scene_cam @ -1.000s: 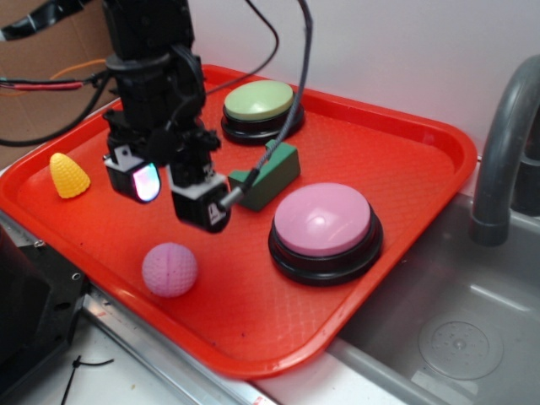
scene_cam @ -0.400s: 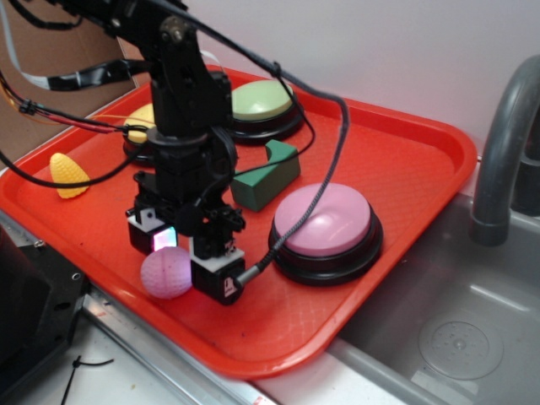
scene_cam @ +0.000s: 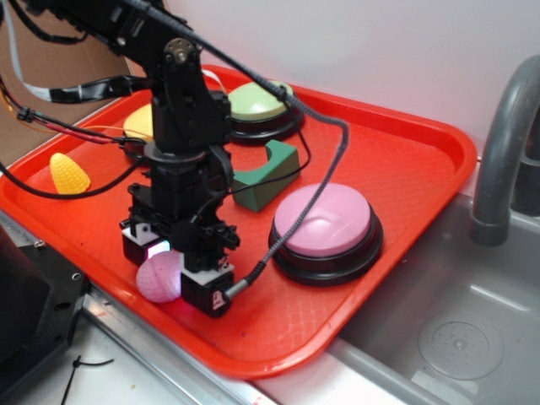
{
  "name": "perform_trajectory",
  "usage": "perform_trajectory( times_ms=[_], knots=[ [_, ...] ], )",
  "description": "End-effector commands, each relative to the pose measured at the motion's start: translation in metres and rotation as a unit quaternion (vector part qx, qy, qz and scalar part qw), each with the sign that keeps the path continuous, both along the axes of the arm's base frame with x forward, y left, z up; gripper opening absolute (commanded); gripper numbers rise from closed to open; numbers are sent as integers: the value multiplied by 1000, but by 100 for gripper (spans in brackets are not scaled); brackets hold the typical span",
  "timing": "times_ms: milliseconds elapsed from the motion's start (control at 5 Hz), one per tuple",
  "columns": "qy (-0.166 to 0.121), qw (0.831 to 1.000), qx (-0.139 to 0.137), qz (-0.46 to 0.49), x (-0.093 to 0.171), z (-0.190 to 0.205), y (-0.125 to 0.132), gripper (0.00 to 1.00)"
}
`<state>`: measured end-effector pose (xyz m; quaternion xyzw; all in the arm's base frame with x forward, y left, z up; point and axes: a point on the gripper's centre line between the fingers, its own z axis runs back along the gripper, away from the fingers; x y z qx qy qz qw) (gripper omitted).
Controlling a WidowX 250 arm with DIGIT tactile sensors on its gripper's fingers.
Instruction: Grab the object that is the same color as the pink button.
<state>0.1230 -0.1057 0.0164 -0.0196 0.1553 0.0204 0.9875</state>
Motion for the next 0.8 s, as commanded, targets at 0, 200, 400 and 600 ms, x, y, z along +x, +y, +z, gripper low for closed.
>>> perform_trajectory(
  times_ms=[0,200,400,600],
  knots=[
    [-22,999,-4,23,2,21,7,0],
    [-61,996,-6,58,17,55,20,0],
    [-113,990,-8,81,36,103,36,0],
    [-167,979,-6,114,45,148,61,0]
  ],
)
